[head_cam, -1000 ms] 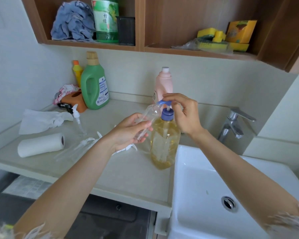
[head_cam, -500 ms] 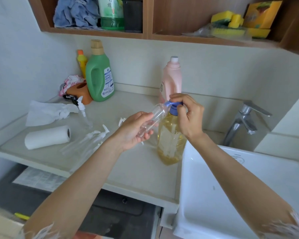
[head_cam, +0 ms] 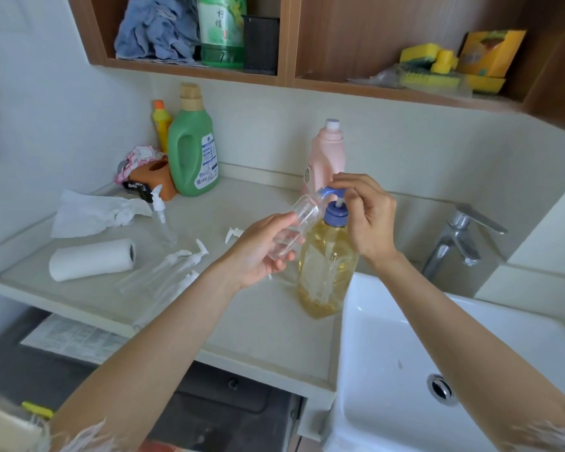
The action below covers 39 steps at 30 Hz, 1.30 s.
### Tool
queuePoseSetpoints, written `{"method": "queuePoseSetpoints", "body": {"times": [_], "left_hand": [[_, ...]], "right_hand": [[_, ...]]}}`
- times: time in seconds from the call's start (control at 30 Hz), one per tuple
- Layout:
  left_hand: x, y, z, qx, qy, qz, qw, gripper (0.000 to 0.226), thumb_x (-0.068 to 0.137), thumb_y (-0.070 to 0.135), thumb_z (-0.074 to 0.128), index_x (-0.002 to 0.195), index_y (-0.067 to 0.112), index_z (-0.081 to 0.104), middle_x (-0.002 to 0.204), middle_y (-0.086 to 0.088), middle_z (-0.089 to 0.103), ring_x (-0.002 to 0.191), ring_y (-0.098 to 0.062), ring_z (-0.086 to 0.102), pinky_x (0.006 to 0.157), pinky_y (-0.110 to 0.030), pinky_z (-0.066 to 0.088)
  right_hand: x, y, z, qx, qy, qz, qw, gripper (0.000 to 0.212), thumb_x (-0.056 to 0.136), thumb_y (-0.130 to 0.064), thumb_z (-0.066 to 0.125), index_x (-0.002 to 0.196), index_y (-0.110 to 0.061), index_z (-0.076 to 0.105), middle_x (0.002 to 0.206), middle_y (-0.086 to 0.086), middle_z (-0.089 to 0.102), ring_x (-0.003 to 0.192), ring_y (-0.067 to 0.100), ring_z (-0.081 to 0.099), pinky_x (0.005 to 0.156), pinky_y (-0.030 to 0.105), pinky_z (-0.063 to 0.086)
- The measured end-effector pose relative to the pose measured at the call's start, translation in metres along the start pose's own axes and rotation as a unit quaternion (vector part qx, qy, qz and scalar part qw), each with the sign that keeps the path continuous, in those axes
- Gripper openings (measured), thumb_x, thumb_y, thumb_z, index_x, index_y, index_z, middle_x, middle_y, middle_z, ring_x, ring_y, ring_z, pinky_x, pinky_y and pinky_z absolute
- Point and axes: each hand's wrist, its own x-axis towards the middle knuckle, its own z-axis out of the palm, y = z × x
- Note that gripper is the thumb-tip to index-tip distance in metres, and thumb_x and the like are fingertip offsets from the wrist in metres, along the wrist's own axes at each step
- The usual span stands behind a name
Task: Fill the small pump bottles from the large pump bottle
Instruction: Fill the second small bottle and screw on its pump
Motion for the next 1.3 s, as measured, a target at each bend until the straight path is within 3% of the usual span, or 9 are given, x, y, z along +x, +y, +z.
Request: {"method": "queuePoseSetpoints", "body": {"times": [0.2, 0.5, 0.6, 0.87, 1.13, 1.23, 1.3], "left_hand": [[0.004, -0.006, -0.003, -0.022, -0.013, -0.013, 1.000, 0.026, 0.082, 0.034, 0.057, 0.096, 0.013, 0.052, 0.073, -0.004, 0.056, 0.043, -0.010, 0.045, 0.034, -0.013, 0.026], [0.005, -0.009, -0.007, 0.006, 0.000, -0.032, 0.999, 0.017, 0.094, 0.032, 0.051, 0.093, 0.016, 0.056, 0.068, -0.002, 0.057, 0.043, -0.011, 0.043, 0.034, -0.014, 0.026], [0.002, -0.006, -0.006, 0.022, -0.008, -0.028, 0.999, 0.018, 0.094, 0.033, 0.050, 0.091, 0.017, 0.057, 0.074, -0.003, 0.055, 0.044, -0.010, 0.046, 0.036, -0.014, 0.029], [0.001, 0.000, 0.001, 0.032, -0.005, -0.016, 0.999, 0.024, 0.093, 0.040, 0.050, 0.090, 0.017, 0.057, 0.073, -0.002, 0.054, 0.046, -0.010, 0.047, 0.034, -0.014, 0.029], [0.006, -0.005, -0.002, 0.021, 0.003, -0.016, 1.000, 0.022, 0.092, 0.037, 0.051, 0.087, 0.016, 0.055, 0.067, -0.003, 0.052, 0.041, -0.010, 0.042, 0.032, -0.014, 0.025], [0.007, -0.006, -0.004, 0.028, 0.012, -0.021, 0.999, 0.020, 0.094, 0.033, 0.050, 0.085, 0.015, 0.055, 0.063, -0.003, 0.053, 0.040, -0.010, 0.041, 0.032, -0.014, 0.022], [0.006, -0.006, -0.004, 0.028, 0.015, -0.022, 0.999, 0.020, 0.094, 0.032, 0.049, 0.084, 0.015, 0.055, 0.064, -0.003, 0.053, 0.040, -0.010, 0.040, 0.033, -0.014, 0.021]], "right_hand": [[-0.010, 0.005, 0.014, 0.015, 0.055, 0.009, 0.998, 0.031, 0.082, -0.006, 0.040, 0.085, 0.000, 0.071, 0.094, 0.005, 0.065, 0.094, 0.010, 0.061, 0.084, 0.015, 0.044], [-0.018, 0.013, 0.013, -0.013, 0.047, -0.048, 0.998, 0.036, 0.073, -0.004, 0.037, 0.084, 0.001, 0.071, 0.093, 0.001, 0.065, 0.091, 0.017, 0.062, 0.084, 0.024, 0.047], [-0.018, 0.008, 0.010, -0.021, 0.036, -0.058, 0.997, 0.036, 0.074, -0.004, 0.037, 0.089, 0.002, 0.070, 0.098, 0.002, 0.065, 0.095, 0.018, 0.062, 0.087, 0.027, 0.048], [0.004, 0.001, -0.005, -0.038, -0.023, -0.051, 0.998, 0.033, 0.086, -0.012, 0.041, 0.090, -0.001, 0.072, 0.096, 0.002, 0.065, 0.095, 0.013, 0.062, 0.086, 0.020, 0.045], [-0.007, 0.010, 0.014, 0.001, 0.037, -0.032, 0.999, 0.037, 0.078, -0.006, 0.035, 0.083, 0.000, 0.071, 0.089, 0.005, 0.064, 0.088, 0.013, 0.061, 0.082, 0.022, 0.046], [-0.013, 0.018, 0.012, -0.018, 0.031, -0.042, 0.998, 0.037, 0.076, -0.006, 0.036, 0.080, -0.004, 0.072, 0.087, -0.002, 0.065, 0.086, 0.014, 0.061, 0.097, 0.033, 0.042], [-0.013, 0.021, 0.009, -0.031, 0.021, -0.038, 0.999, 0.038, 0.076, -0.006, 0.035, 0.081, -0.004, 0.072, 0.088, -0.004, 0.066, 0.087, 0.013, 0.061, 0.109, 0.029, 0.032]]}}
